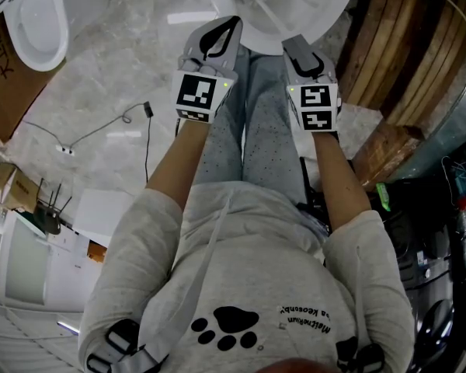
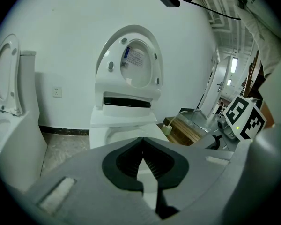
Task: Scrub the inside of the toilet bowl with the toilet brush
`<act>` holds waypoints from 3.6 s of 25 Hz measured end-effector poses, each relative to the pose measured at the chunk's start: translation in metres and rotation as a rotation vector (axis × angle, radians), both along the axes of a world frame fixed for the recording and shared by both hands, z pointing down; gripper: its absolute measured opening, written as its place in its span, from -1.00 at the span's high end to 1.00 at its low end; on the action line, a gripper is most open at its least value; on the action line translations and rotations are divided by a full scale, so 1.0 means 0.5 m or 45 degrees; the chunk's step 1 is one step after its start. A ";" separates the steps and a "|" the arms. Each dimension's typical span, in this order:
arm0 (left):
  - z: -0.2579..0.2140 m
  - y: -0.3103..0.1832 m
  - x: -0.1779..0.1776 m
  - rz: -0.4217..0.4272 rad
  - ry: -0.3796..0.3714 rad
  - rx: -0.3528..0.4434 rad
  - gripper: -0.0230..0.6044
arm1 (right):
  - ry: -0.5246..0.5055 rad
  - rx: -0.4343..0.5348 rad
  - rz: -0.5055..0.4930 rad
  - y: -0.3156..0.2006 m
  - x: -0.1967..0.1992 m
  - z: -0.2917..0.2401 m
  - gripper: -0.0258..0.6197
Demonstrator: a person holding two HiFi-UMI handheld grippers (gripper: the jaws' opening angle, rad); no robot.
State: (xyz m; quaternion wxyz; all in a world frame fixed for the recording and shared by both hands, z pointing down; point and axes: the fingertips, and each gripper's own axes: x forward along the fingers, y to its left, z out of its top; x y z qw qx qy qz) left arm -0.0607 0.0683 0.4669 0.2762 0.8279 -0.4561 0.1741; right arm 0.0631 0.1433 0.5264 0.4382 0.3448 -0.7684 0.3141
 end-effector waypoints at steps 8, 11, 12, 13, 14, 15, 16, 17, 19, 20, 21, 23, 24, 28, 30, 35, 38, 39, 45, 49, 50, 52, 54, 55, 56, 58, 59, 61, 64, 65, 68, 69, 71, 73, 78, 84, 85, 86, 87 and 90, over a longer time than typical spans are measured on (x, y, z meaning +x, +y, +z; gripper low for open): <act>0.018 -0.001 -0.004 0.011 -0.008 -0.033 0.93 | 0.011 0.011 -0.037 -0.010 -0.016 0.002 0.45; 0.022 -0.005 -0.005 0.013 -0.006 -0.041 0.93 | 0.007 0.016 -0.042 -0.021 -0.019 0.004 0.45; 0.022 -0.007 -0.004 0.014 -0.006 -0.043 0.93 | 0.005 0.019 -0.047 -0.027 -0.021 0.004 0.45; 0.022 -0.010 -0.004 0.015 -0.005 -0.045 0.93 | 0.004 0.023 -0.052 -0.033 -0.022 0.004 0.45; 0.023 -0.013 -0.003 0.017 -0.004 -0.047 0.93 | 0.001 0.027 -0.056 -0.039 -0.025 0.004 0.45; 0.024 -0.015 -0.003 0.019 -0.003 -0.050 0.93 | -0.001 0.030 -0.059 -0.045 -0.028 0.004 0.45; 0.025 -0.017 -0.002 0.022 -0.002 -0.052 0.93 | -0.003 0.032 -0.060 -0.051 -0.031 0.005 0.45; 0.026 -0.020 -0.002 0.025 0.000 -0.053 0.93 | -0.004 0.033 -0.060 -0.057 -0.034 0.006 0.45; 0.025 -0.026 -0.002 0.030 0.002 -0.054 0.93 | -0.006 0.032 -0.061 -0.068 -0.039 0.006 0.45; 0.024 -0.028 -0.001 0.033 0.001 -0.056 0.93 | -0.006 0.030 -0.063 -0.071 -0.041 0.006 0.45; 0.023 -0.032 -0.001 0.036 0.001 -0.057 0.93 | -0.007 0.028 -0.064 -0.075 -0.042 0.005 0.45; 0.023 -0.040 0.000 0.043 0.000 -0.057 0.93 | -0.007 0.027 -0.063 -0.083 -0.043 0.005 0.45; 0.024 -0.044 0.000 0.047 -0.001 -0.057 0.93 | -0.007 0.027 -0.062 -0.086 -0.043 0.006 0.45; 0.030 -0.060 -0.002 0.053 -0.002 -0.060 0.93 | -0.005 0.025 -0.063 -0.102 -0.045 0.010 0.45; 0.032 -0.069 -0.004 0.055 -0.005 -0.060 0.93 | -0.004 0.029 -0.067 -0.115 -0.048 0.012 0.45; 0.029 -0.091 0.001 0.064 -0.005 -0.055 0.93 | -0.003 0.040 -0.066 -0.147 -0.053 0.013 0.45; 0.027 -0.102 0.005 0.073 -0.001 -0.053 0.93 | -0.007 0.047 -0.069 -0.165 -0.057 0.012 0.45; 0.027 -0.106 0.005 0.074 -0.001 -0.052 0.93 | -0.008 0.048 -0.067 -0.170 -0.058 0.012 0.45; 0.034 -0.122 0.005 0.076 0.001 -0.061 0.93 | -0.008 0.056 -0.050 -0.202 -0.060 0.017 0.45; 0.038 -0.130 0.008 0.074 0.003 -0.066 0.93 | -0.002 0.073 -0.050 -0.229 -0.059 0.022 0.45; 0.039 -0.132 0.008 0.074 0.003 -0.067 0.93 | 0.000 0.076 -0.050 -0.237 -0.059 0.022 0.45; 0.041 -0.136 0.008 0.075 0.001 -0.068 0.93 | 0.001 0.079 -0.044 -0.251 -0.058 0.024 0.45; 0.042 -0.141 0.008 0.075 0.002 -0.068 0.93 | 0.002 0.082 -0.040 -0.261 -0.058 0.025 0.45; 0.042 -0.143 0.009 0.075 0.002 -0.068 0.93 | 0.003 0.084 -0.041 -0.264 -0.057 0.025 0.45; 0.043 -0.144 0.010 0.075 0.003 -0.068 0.93 | 0.005 0.085 -0.044 -0.266 -0.057 0.026 0.45; 0.044 -0.147 0.013 0.076 0.004 -0.068 0.93 | 0.008 0.089 -0.049 -0.269 -0.055 0.028 0.45; 0.045 -0.148 0.014 0.077 0.004 -0.069 0.93 | 0.010 0.091 -0.050 -0.270 -0.055 0.029 0.45; 0.048 -0.150 0.016 0.080 0.002 -0.072 0.93 | 0.012 0.092 -0.048 -0.273 -0.053 0.032 0.45; 0.051 -0.153 0.020 0.085 0.000 -0.074 0.93 | 0.012 0.093 -0.037 -0.283 -0.049 0.034 0.45; 0.051 -0.154 0.021 0.087 0.000 -0.074 0.93 | 0.012 0.094 -0.033 -0.286 -0.047 0.034 0.45; 0.054 -0.159 0.028 0.095 -0.001 -0.074 0.93 | 0.019 0.103 -0.039 -0.295 -0.041 0.035 0.45; 0.055 -0.161 0.030 0.098 -0.002 -0.074 0.93 | 0.022 0.106 -0.044 -0.298 -0.039 0.036 0.45; 0.058 -0.165 0.035 0.105 -0.004 -0.075 0.93 | 0.030 0.108 -0.048 -0.301 -0.033 0.038 0.45; 0.058 -0.168 0.041 0.115 -0.006 -0.074 0.93 | 0.044 0.099 -0.039 -0.301 -0.023 0.040 0.45; 0.059 -0.177 0.055 0.132 -0.002 -0.067 0.93 | 0.062 0.128 -0.022 -0.318 -0.004 0.043 0.45; 0.063 -0.174 0.061 0.147 -0.006 -0.071 0.93 | 0.100 0.137 0.029 -0.327 0.022 0.047 0.45; 0.064 -0.172 0.064 0.151 -0.005 -0.073 0.93 | 0.103 0.143 0.031 -0.329 0.026 0.046 0.45; 0.065 -0.170 0.068 0.155 -0.004 -0.075 0.93 | 0.105 0.148 0.034 -0.330 0.029 0.046 0.45; 0.066 -0.168 0.071 0.158 -0.003 -0.075 0.93 | 0.108 0.151 0.040 -0.331 0.033 0.046 0.45; 0.067 -0.165 0.078 0.168 0.003 -0.076 0.93 | 0.112 0.159 0.066 -0.335 0.042 0.045 0.45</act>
